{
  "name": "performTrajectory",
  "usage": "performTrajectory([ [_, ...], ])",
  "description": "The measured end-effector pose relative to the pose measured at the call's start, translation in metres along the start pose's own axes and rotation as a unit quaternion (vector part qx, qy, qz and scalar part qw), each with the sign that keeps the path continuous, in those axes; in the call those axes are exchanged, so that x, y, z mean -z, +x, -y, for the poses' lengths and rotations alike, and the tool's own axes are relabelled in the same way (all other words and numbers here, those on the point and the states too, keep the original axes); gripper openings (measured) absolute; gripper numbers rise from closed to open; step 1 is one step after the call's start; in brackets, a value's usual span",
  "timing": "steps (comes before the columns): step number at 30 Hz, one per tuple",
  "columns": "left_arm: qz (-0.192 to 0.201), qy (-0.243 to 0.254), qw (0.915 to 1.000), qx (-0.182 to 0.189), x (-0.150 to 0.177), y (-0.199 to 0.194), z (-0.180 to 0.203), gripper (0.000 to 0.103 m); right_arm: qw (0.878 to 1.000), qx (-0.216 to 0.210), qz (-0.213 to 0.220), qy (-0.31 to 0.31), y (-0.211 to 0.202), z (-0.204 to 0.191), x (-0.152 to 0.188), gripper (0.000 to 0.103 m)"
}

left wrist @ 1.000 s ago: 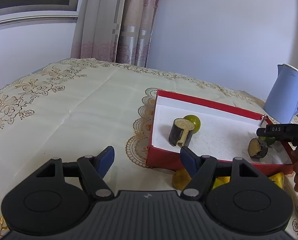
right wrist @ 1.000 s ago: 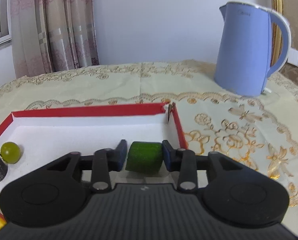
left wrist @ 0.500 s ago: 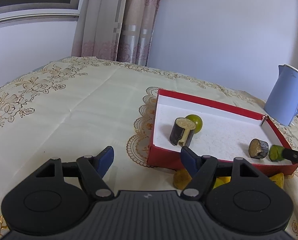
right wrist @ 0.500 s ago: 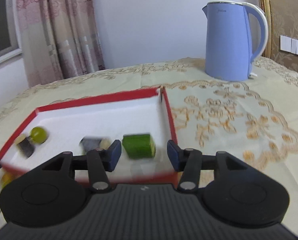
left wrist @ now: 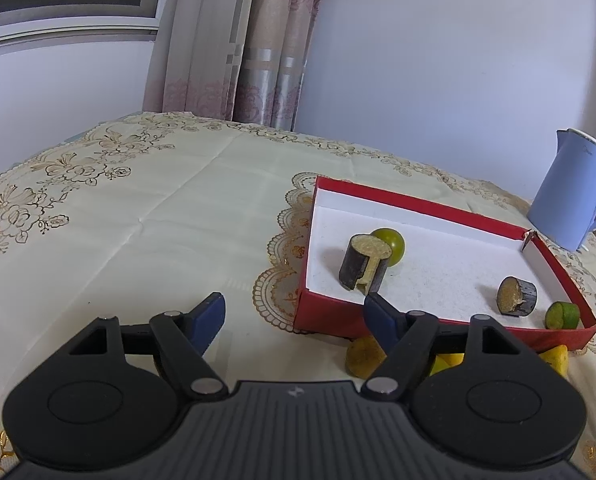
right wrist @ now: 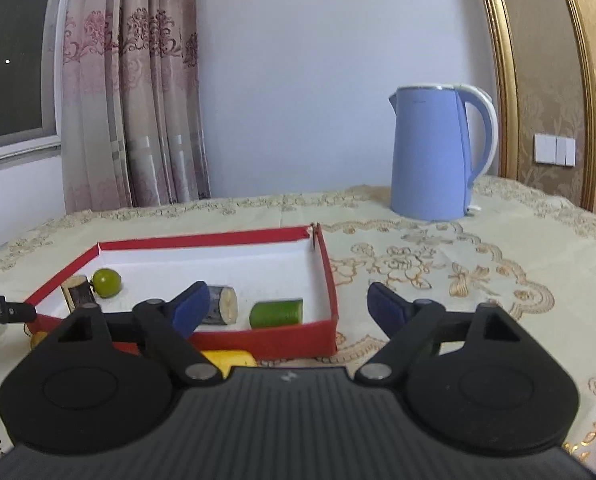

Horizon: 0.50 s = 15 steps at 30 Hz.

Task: Organize fruits
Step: 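Carry the green cucumber chunk into the red tray and open the right tool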

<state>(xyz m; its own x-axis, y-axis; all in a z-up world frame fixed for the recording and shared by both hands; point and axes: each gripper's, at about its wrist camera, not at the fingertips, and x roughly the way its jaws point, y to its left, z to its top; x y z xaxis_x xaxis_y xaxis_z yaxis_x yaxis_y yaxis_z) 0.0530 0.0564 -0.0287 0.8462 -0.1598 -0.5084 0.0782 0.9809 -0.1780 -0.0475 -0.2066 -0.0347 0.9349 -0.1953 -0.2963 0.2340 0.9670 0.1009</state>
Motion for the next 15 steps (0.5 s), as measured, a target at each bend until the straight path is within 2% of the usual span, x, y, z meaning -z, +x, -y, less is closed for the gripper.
performTrajectory([
  [3,-0.001,0.013,0.9999,0.008,0.000,-0.002,0.004,0.076,1.000,-0.012,0.003,0.012,-0.002,0.004,0.001,0.083],
  [6,-0.010,0.035,0.9993,-0.008,0.000,-0.002,0.009,0.076,1.000,-0.016,-0.002,0.014,-0.001,0.005,0.002,0.078],
  [8,-0.019,0.041,0.9990,0.001,-0.002,-0.001,0.009,0.076,1.000,-0.017,0.002,0.015,-0.002,0.005,0.002,0.078],
  [11,-0.039,0.043,0.9983,-0.010,-0.004,0.006,0.008,0.076,1.000,-0.019,0.003,0.014,-0.002,0.004,0.003,0.078],
  [15,-0.047,0.032,0.9983,-0.014,-0.007,0.008,0.005,0.077,1.000,-0.020,0.007,0.010,-0.004,0.003,0.003,0.078],
])
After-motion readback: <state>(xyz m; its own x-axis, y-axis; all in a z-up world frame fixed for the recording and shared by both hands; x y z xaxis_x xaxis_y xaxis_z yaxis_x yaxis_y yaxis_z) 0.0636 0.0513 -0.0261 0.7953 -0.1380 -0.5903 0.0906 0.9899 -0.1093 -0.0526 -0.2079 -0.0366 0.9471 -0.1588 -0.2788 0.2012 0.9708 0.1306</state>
